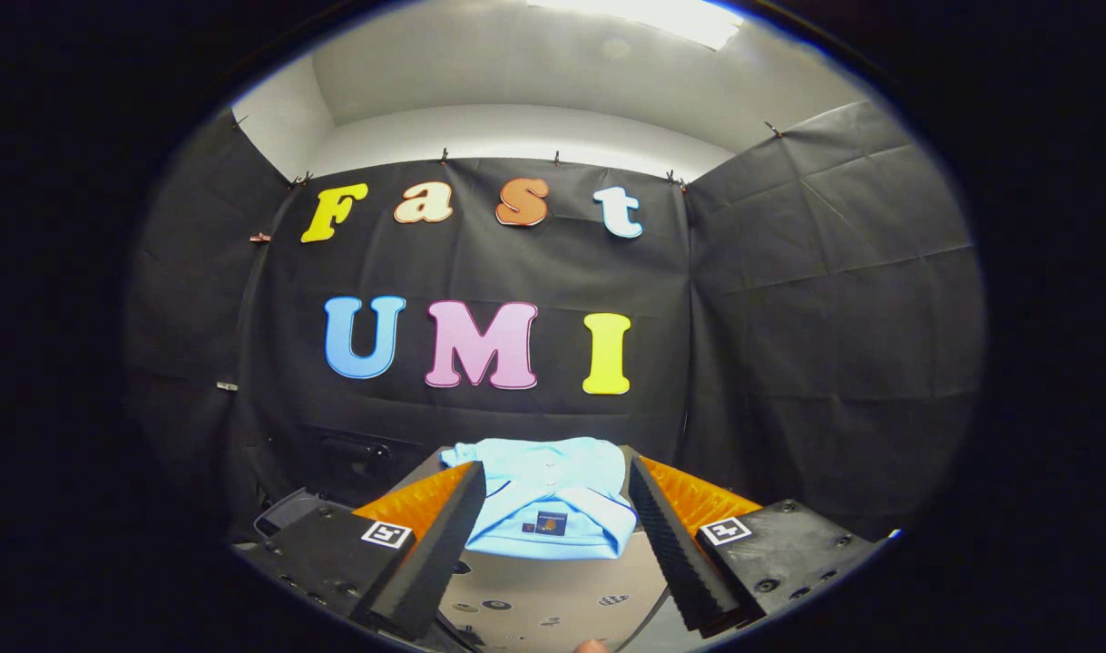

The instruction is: Put the clothes into the washing machine and then close the washing machine lid.

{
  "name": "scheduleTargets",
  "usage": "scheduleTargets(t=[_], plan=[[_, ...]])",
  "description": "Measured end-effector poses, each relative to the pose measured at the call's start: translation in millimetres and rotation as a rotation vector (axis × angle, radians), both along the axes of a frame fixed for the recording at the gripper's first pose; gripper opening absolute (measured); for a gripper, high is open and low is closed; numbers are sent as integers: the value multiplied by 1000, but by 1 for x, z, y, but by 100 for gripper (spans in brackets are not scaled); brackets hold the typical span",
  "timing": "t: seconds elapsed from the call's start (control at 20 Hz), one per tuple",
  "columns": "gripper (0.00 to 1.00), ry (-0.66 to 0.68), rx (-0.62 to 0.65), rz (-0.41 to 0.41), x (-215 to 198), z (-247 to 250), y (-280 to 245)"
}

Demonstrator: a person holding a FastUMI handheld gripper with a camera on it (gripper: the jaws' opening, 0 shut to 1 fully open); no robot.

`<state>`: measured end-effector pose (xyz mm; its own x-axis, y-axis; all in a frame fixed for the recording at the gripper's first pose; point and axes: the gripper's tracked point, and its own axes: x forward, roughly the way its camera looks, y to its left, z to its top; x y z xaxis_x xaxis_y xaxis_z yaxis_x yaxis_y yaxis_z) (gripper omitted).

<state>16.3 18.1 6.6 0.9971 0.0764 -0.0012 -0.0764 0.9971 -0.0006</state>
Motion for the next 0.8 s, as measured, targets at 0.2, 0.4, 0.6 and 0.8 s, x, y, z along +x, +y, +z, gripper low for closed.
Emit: scheduleTargets(t=[0.2, 0.4, 0.6, 0.8], plan=[[99, 56, 27, 33, 30, 21, -3], [100, 93, -9, 48, 58, 44, -7], [99, 160, -53, 41, 92, 50, -6], [99, 337, -104, 47, 122, 11, -7]])
